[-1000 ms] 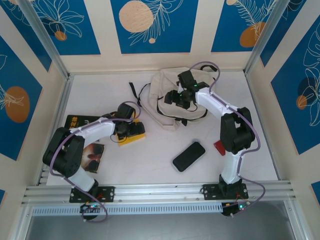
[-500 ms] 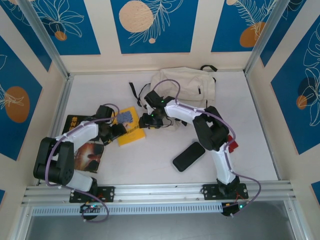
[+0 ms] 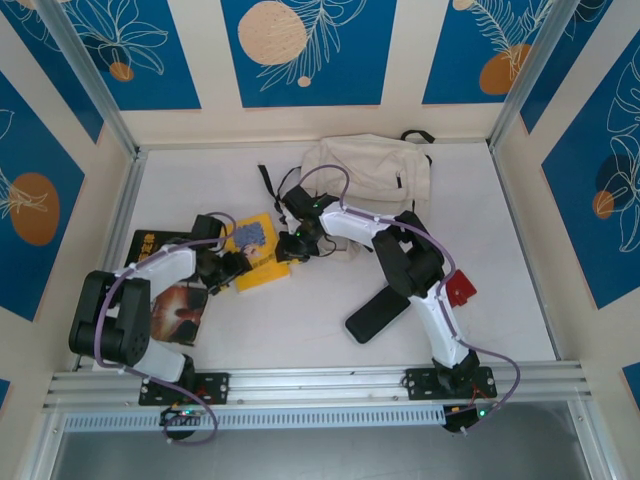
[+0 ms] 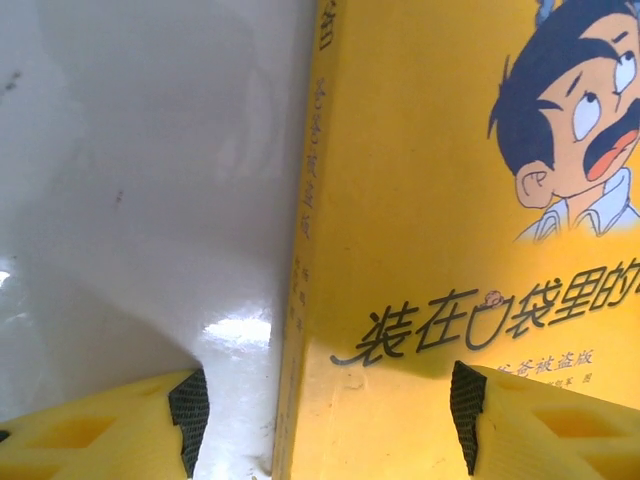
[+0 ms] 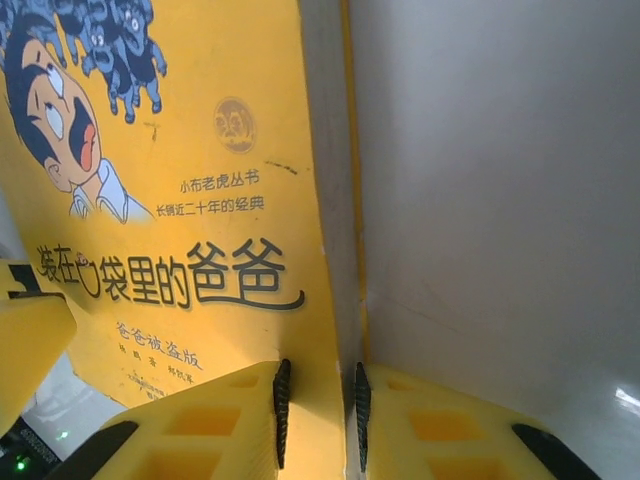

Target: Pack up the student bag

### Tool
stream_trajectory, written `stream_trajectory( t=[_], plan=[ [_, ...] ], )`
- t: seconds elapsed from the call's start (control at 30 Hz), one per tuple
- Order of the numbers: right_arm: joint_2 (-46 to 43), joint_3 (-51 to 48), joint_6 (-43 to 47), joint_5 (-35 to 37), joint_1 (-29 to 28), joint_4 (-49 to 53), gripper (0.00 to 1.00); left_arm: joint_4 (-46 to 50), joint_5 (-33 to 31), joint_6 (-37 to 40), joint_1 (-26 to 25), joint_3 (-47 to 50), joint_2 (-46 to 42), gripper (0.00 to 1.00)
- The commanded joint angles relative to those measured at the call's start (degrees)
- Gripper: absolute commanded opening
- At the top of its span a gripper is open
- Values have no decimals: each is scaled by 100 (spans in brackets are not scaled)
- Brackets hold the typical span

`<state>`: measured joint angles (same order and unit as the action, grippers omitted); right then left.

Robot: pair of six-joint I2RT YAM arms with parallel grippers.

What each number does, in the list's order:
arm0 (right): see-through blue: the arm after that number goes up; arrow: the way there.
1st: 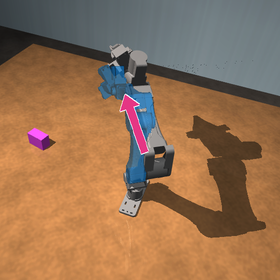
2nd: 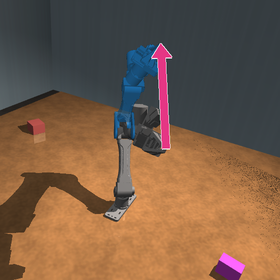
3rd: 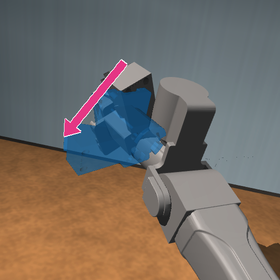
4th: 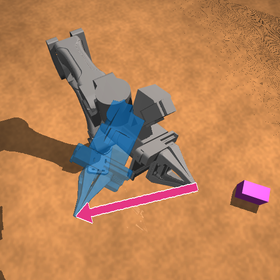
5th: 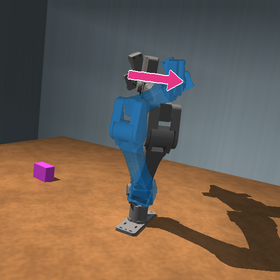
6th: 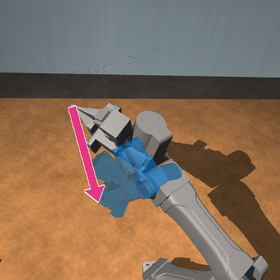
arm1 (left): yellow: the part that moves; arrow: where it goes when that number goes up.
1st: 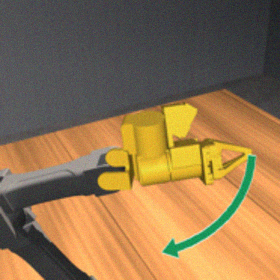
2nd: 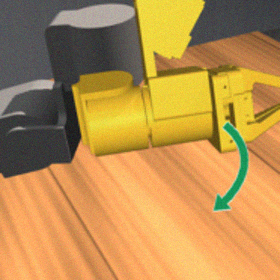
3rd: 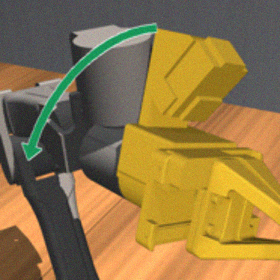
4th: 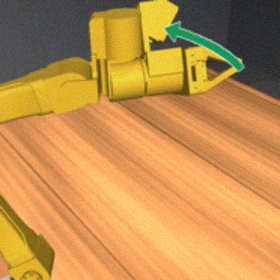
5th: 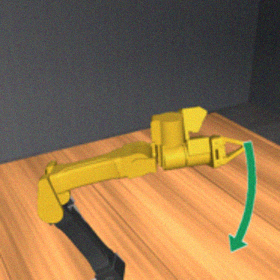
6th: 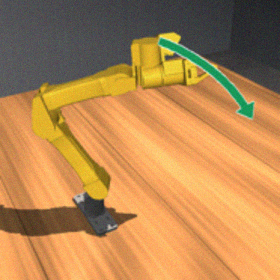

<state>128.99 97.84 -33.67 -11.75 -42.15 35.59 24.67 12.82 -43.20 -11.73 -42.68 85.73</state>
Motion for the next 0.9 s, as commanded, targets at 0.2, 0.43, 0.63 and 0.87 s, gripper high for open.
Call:
stream_trajectory(
  t=[0.2,0.43,0.63,0.87],
  plan=[
    [307,51,-182,-344,-22,114,25,-1135,1767,47,348,408,109,72],
    [365,34,-267,-398,5,103,24,-1613,2370,40,408,516,-124,68],
    [373,-8,-324,-516,40,58,24,-2147,2997,-135,420,540,-402,59],
    [319,-132,-455,-801,75,-132,24,-2902,3573,-661,424,698,-881,51]
  ],
)
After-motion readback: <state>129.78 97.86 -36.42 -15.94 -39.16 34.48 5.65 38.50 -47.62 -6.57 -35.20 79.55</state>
